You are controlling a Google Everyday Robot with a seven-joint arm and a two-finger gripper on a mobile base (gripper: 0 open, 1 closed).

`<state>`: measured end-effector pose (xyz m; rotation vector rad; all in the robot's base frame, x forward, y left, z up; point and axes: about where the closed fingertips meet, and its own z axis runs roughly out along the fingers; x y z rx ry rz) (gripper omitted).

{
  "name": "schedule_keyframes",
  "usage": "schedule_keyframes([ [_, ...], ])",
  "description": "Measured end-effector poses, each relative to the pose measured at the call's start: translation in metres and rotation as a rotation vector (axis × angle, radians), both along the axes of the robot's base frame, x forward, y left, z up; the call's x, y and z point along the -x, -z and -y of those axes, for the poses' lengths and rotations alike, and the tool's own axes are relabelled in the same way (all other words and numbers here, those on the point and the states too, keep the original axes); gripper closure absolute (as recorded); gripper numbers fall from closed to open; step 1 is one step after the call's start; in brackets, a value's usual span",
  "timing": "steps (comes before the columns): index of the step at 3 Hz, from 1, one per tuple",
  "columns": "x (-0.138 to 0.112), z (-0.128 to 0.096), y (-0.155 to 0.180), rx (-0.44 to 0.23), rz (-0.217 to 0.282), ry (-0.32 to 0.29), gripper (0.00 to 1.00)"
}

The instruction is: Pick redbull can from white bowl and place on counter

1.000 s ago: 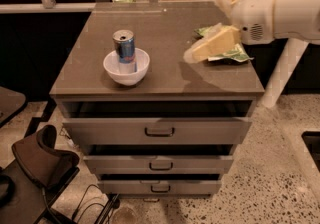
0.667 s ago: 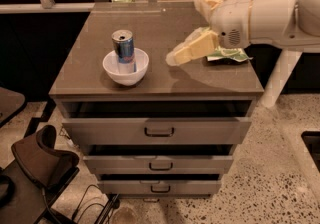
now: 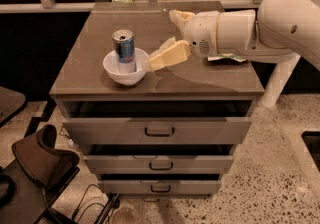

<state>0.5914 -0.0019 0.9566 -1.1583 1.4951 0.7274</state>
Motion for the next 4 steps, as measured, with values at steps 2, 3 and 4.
schedule_keyframes([
  [2,-0.026,-0.041,0.022,-0.108,-0.020,-0.028,0.00],
  [3,-0.035,-0.059,0.031,-0.166,-0.024,-0.044,0.00],
  [4,-0.038,-0.067,0.035,-0.206,-0.025,-0.049,0.00],
])
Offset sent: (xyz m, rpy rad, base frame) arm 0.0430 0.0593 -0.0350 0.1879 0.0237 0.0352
